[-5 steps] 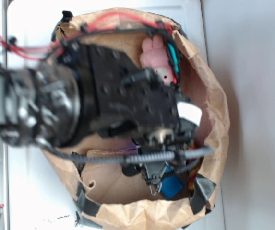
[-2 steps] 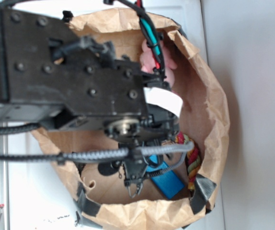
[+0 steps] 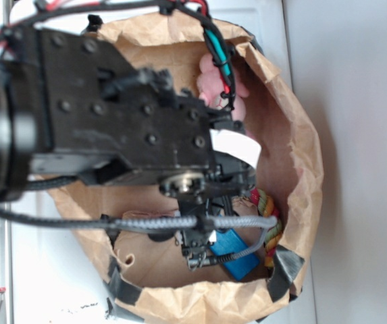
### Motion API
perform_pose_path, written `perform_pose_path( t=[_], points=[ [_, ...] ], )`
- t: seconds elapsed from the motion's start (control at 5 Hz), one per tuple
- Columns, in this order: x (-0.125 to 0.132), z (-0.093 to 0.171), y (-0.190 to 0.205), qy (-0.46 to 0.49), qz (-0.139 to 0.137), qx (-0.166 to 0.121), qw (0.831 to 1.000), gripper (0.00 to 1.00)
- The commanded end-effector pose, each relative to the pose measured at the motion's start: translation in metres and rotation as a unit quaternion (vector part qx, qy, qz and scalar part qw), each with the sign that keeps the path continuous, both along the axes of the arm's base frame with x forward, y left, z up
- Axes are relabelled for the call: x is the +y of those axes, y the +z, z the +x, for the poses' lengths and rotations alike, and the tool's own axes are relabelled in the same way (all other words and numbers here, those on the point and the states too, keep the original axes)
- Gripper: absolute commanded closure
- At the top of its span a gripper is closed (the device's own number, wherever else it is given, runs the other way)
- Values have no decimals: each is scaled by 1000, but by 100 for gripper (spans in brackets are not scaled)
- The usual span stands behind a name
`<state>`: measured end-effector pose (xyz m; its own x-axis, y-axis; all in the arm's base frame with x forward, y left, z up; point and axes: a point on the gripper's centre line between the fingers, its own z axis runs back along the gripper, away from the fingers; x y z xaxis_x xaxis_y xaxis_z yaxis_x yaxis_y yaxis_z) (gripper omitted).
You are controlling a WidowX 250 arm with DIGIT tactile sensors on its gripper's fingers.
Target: Grab the blue block.
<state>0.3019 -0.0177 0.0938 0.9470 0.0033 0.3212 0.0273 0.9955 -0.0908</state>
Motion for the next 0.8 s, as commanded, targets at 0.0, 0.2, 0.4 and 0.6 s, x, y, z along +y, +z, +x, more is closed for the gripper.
perform_pose_path(
  t=[0.0,0.2,0.4,0.6],
  points=[
    [-19,4,-5,-60,20,-60,996,0],
    [-20,8,-6,-130,40,-98,986,0],
    [-20,8,-6,-130,40,-98,986,0],
    [-20,8,-6,-130,40,-98,986,0]
  ],
)
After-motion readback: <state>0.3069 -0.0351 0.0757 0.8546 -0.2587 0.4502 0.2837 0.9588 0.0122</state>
